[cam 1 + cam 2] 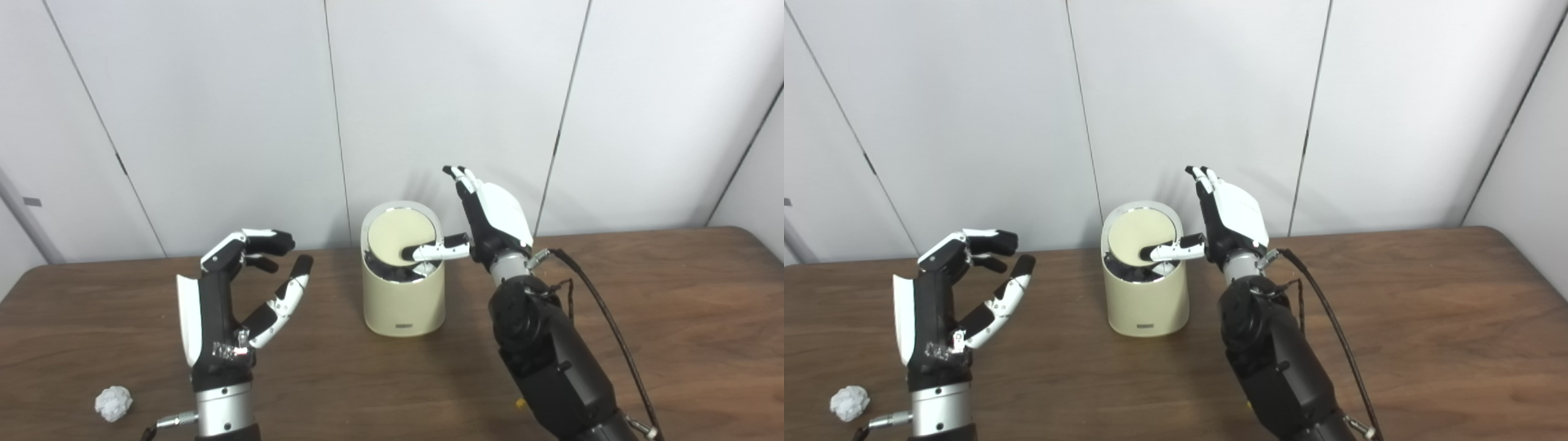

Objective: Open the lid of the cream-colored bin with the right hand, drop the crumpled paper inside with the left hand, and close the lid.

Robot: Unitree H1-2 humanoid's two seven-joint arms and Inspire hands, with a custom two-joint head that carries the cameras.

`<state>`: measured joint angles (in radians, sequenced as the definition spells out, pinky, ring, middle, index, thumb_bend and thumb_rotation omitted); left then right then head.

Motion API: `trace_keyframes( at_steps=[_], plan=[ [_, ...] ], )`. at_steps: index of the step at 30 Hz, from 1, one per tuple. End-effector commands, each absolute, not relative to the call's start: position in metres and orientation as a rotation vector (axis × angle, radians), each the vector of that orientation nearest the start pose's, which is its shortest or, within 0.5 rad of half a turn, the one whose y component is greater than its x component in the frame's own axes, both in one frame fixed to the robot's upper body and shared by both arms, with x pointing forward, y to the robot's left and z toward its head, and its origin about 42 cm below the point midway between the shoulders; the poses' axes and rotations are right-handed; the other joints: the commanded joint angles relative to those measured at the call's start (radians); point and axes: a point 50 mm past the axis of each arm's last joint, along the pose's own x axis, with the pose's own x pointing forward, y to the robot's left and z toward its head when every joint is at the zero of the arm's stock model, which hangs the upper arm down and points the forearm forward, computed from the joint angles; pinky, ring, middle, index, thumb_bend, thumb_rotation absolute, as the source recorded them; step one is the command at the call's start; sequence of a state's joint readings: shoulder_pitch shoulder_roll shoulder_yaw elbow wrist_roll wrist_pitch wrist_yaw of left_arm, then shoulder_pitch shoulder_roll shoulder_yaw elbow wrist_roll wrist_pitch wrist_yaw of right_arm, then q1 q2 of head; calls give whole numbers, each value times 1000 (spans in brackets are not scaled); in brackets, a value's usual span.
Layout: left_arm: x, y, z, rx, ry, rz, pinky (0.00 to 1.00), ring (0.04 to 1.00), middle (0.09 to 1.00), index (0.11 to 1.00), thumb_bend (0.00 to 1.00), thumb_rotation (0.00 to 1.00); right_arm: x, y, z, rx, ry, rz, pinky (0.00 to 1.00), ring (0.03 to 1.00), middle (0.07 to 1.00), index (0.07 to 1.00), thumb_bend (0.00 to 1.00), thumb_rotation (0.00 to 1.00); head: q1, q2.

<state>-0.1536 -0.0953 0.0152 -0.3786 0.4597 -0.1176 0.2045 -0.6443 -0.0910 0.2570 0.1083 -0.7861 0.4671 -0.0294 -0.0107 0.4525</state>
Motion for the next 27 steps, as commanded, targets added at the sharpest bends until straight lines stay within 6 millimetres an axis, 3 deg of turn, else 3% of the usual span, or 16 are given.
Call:
trace_keyframes(
  at_steps=[1, 9, 17, 20, 22, 24, 27],
  plan=[
    [295, 183, 267, 272, -740, 291, 444, 552, 588, 492, 480, 77, 447, -126, 297, -940, -287, -103, 887, 964, 977, 946, 922, 374, -1, 2],
    [294, 183, 268, 269, -744, 291, 442, 549, 585, 492, 480, 77, 446, -123, 294, -962, -289, -99, 883, 962, 972, 939, 929, 346, -3, 6],
    [292, 183, 269, 276, -739, 297, 444, 552, 588, 493, 480, 78, 445, -123, 291, -1005, -308, -104, 865, 952, 967, 934, 903, 115, -4, 13],
    [292, 184, 269, 270, -739, 292, 444, 552, 589, 493, 481, 78, 445, -123, 290, -1003, -311, -107, 856, 948, 967, 930, 895, 91, -4, 13],
    [292, 184, 269, 269, -737, 293, 444, 551, 589, 493, 481, 78, 444, -122, 290, -999, -313, -106, 865, 950, 968, 930, 876, 136, -5, 14],
    [293, 184, 269, 273, -738, 292, 443, 552, 590, 493, 481, 78, 443, -122, 290, -978, -312, -100, 877, 956, 969, 933, 871, 251, -5, 12],
    [293, 185, 269, 276, -740, 291, 440, 550, 589, 492, 480, 78, 442, -122, 289, -945, -308, -93, 898, 966, 975, 940, 859, 495, -6, 11]
  ],
)
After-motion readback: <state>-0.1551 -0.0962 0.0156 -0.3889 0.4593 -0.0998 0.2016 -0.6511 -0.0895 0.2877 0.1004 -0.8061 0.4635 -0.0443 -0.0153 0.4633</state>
